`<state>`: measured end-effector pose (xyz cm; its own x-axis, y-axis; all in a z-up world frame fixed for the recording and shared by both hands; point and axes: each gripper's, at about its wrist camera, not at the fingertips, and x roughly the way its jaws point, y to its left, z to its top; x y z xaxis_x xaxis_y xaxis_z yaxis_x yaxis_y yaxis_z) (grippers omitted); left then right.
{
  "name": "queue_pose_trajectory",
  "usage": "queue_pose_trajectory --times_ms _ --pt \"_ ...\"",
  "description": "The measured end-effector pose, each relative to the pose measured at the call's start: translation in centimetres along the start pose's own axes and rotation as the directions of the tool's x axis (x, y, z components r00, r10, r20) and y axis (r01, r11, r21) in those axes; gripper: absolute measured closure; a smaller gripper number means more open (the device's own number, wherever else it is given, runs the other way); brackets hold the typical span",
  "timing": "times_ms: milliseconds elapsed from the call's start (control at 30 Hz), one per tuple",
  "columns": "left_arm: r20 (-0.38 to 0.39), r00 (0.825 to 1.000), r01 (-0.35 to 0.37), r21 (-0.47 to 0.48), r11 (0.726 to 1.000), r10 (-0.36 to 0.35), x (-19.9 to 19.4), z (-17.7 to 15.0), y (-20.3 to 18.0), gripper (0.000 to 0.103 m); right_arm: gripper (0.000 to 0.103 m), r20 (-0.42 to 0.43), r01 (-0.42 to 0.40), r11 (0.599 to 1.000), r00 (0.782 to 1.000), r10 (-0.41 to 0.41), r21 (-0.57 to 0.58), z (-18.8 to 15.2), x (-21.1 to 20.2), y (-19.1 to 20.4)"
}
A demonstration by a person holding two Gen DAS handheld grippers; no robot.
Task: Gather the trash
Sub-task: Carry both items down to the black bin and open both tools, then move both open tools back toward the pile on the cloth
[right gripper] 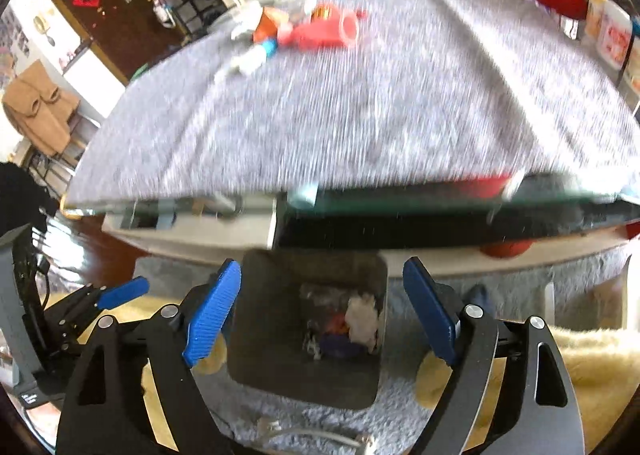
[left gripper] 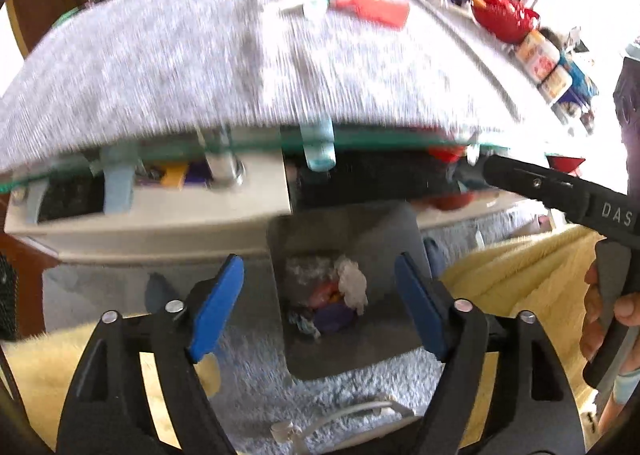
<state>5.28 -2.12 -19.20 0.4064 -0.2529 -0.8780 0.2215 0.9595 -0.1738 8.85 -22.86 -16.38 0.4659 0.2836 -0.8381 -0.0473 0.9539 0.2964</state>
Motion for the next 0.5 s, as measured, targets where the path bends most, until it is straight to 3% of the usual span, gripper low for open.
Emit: queue_pose_trajectory --times_ms 233,500 --pt "0.061 0.998 -0.012 0.004 1.0 0.012 -0.8 5.1 0.6 0.027 0.018 0.074 0.033 0.999 0.997 -0.033 0.0 5.2 -0.8 -0.9" --pt "0.074 0.997 -0.017 0.003 1.0 0.017 0.8 10.7 1.3 0.027 0.018 0.082 0.062 0.998 0.995 -0.06 -0.014 9.6 1.2 -1.4"
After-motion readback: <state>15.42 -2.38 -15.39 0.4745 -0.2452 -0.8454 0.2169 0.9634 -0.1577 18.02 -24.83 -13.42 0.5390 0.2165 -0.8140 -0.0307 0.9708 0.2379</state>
